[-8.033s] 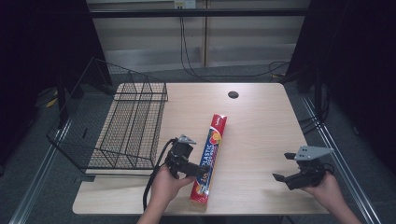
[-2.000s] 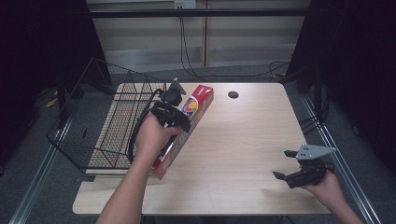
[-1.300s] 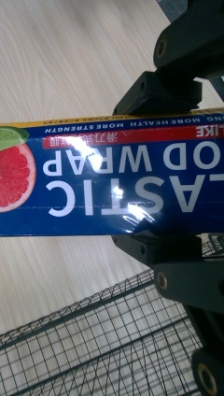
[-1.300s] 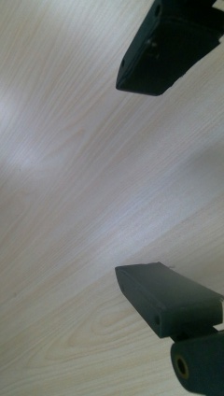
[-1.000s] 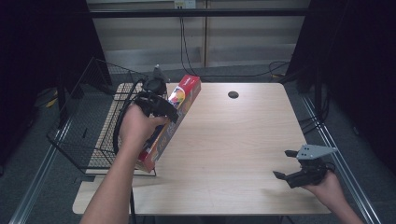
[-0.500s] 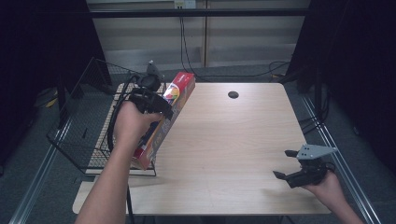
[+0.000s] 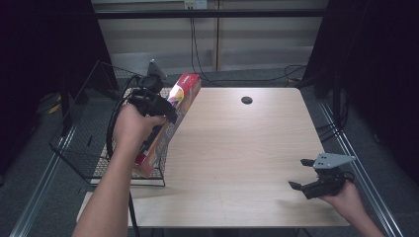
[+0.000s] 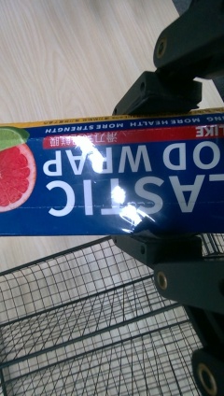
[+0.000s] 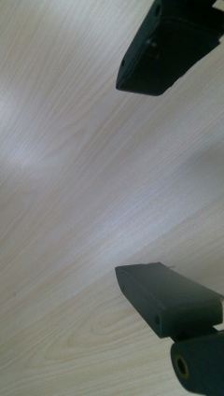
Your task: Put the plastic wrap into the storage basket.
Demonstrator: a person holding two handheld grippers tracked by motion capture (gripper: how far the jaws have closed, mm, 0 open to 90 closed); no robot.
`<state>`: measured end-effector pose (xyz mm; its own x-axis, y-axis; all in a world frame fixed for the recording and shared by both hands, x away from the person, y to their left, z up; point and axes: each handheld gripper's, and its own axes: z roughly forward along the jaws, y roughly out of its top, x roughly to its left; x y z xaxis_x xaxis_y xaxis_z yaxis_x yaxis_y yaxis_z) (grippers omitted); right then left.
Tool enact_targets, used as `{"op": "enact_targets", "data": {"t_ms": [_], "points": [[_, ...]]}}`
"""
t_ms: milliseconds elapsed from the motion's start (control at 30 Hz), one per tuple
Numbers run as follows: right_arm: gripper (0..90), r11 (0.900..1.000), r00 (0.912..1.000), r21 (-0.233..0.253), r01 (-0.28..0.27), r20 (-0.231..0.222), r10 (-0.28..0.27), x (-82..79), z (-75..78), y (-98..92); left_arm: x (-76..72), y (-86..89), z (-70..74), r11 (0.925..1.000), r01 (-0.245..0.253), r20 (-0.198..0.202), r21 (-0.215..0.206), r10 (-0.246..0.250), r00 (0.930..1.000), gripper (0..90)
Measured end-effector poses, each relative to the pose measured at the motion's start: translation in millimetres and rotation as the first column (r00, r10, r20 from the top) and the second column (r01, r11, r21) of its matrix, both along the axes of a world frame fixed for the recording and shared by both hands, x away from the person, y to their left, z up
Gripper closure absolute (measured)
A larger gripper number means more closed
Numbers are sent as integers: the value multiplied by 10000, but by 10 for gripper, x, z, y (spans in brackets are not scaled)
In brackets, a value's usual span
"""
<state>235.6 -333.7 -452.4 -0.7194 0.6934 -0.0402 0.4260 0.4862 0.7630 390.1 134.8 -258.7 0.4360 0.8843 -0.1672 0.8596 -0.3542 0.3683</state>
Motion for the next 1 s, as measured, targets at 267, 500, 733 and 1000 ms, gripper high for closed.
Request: {"op": "enact_targets", "data": {"t_ms": [267,500,733,1000], "points": [[93,10000,10000,7,11,16,-11,1,-1,-2,4,80,36,10000,-61,-24,20,61,10000,442],[93,10000,10000,10,5,-6,-5,2,-2,0,5,174,58,9996,-290,2,33,290,9996,441],[94,10000,10000,-59,-13,54,13,4,-2,1,-1,261,99,9988,-481,93,57,481,9988,442],[93,10000,10000,-42,-15,63,15,4,0,3,-9,364,121,9971,-762,58,70,761,9971,442]]}}
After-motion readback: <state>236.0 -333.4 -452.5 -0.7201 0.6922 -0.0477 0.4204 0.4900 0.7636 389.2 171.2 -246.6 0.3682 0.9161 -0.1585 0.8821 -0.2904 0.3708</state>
